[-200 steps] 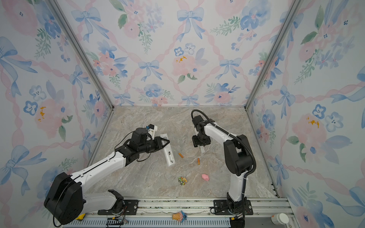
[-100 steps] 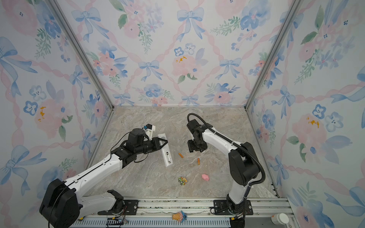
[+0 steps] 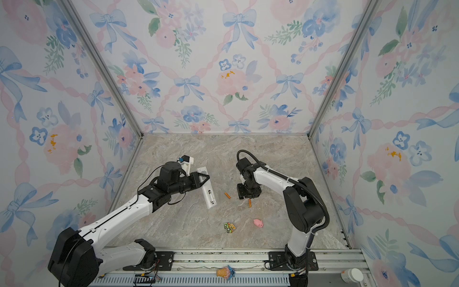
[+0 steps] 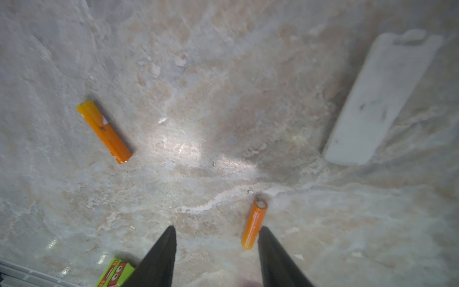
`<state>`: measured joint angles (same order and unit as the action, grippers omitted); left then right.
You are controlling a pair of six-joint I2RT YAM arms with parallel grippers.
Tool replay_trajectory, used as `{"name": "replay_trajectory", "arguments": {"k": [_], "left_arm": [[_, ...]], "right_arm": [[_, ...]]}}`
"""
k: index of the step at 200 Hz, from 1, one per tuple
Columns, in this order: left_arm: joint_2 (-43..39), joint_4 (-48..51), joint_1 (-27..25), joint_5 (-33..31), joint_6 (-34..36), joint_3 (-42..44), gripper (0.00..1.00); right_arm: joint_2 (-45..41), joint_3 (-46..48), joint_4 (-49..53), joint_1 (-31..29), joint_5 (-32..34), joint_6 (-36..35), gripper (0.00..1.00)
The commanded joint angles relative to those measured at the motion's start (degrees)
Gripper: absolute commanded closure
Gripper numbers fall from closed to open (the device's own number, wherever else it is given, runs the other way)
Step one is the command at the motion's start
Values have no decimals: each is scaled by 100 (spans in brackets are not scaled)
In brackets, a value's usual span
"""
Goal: Load the batteries into the remote control
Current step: 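Lower the right gripper onto an orange battery and close on it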
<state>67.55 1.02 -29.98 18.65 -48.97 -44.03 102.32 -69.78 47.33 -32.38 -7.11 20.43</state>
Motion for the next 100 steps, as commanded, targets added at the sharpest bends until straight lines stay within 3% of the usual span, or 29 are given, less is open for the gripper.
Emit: {"name": "replay_trajectory", "arguments": {"k": [1,100], "left_arm": [[25,-52,10,180,169,-13,100],[194,-503,-36,358,125,56,100]], "right_arm": [[92,112,-50,-49,8,190,46],[199,239,12,28,184,127,49]]}}
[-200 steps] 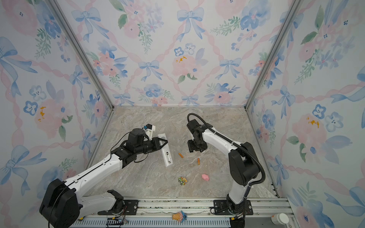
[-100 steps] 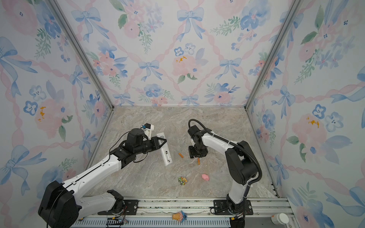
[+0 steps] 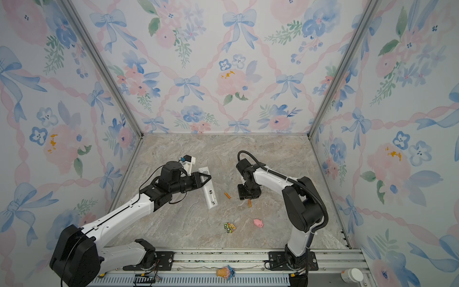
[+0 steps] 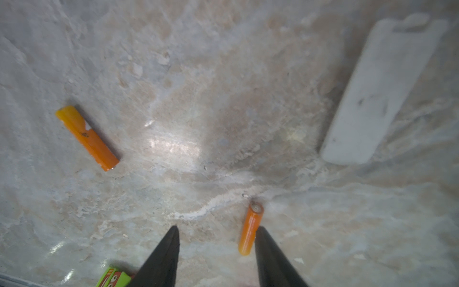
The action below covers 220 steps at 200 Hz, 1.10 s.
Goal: Load the batteries into the remote control
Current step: 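Lower the right gripper onto an orange battery and close on it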
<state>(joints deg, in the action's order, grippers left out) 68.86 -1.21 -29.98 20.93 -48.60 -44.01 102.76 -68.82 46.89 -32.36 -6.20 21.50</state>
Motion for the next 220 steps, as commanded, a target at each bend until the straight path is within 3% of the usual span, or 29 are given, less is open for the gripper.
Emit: {"name": "replay_trajectory", "arguments": {"k": [1,110,220], "left_arm": [[65,-286,-35,135,87,52,100],[129,-520,-282,-1,-53,138,100],[263,-610,-314,-19,-88,122,100]], "right_arm": [[156,146,56,27,88,21,49],[367,202,-84,247,26,-170,52],[459,235,-22,285,96,-312,64]]}}
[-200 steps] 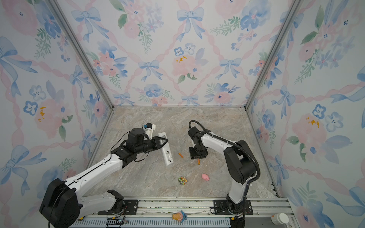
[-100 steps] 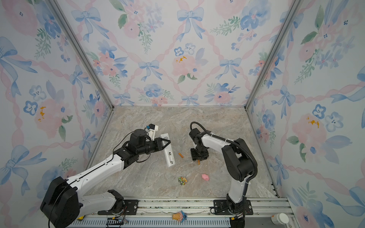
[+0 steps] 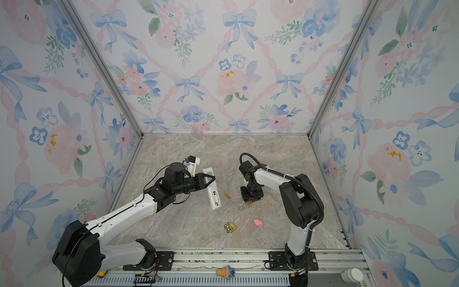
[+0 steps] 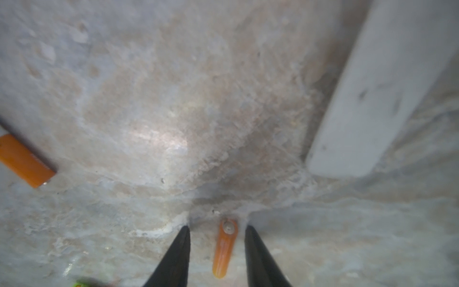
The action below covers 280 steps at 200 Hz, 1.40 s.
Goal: Load the batteries into the remote control
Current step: 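Lower the right gripper onto an orange battery and close on it, then lift the orange battery with the right gripper and carry it to the remote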
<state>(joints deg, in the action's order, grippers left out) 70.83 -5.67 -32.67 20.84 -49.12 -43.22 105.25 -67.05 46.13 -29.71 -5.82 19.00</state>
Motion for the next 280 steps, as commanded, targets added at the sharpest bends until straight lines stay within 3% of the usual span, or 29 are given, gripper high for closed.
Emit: {"name": "replay_trajectory", "arguments": {"k": [1,137,280], "left_arm": [[69,-168,-50,-10,-36,42,100],[134,-268,-32,52,-36,26,100],[239,-311,28,160,8,-16,100]], "right_arm": [[217,59,54,24,57,-59,65],[407,-198,105,-87,336,-11,73],[460,-208,41,-191,336,16,88]]}}
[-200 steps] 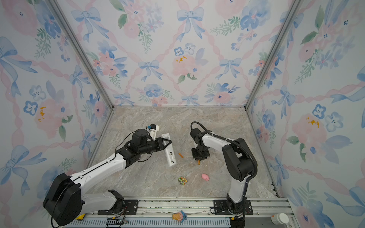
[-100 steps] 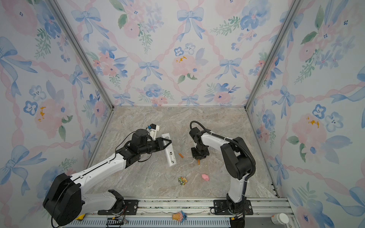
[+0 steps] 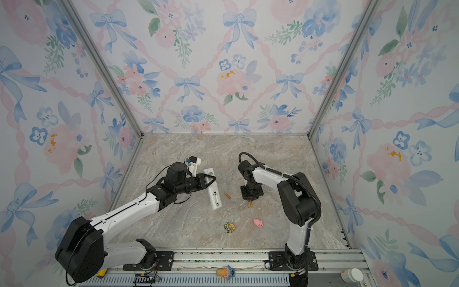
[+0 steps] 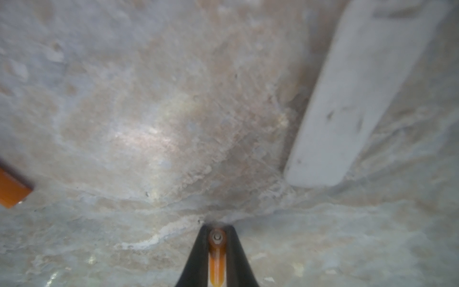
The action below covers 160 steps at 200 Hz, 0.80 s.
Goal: Load the batteries into the remote control
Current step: 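Lift the orange battery with the right gripper and carry it to the remote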
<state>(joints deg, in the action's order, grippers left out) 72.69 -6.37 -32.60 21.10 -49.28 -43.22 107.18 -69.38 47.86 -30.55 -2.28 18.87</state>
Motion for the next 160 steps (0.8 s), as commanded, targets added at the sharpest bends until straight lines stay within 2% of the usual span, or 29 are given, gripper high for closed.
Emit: {"name": "replay_trajectory", "arguments": {"k": [1,75,160], "left_arm": [[53,-241,23,137,19,-18,100],[26,-316,206,242,100,-6,100],[13,-454,489,491,200,-82,100]], "right_arm": [[259,28,-138,-109,-18,24,88],[-524,509,-873,-266,-59,90,97],[-1407,811,-1287,-294,-123,99,100]]}}
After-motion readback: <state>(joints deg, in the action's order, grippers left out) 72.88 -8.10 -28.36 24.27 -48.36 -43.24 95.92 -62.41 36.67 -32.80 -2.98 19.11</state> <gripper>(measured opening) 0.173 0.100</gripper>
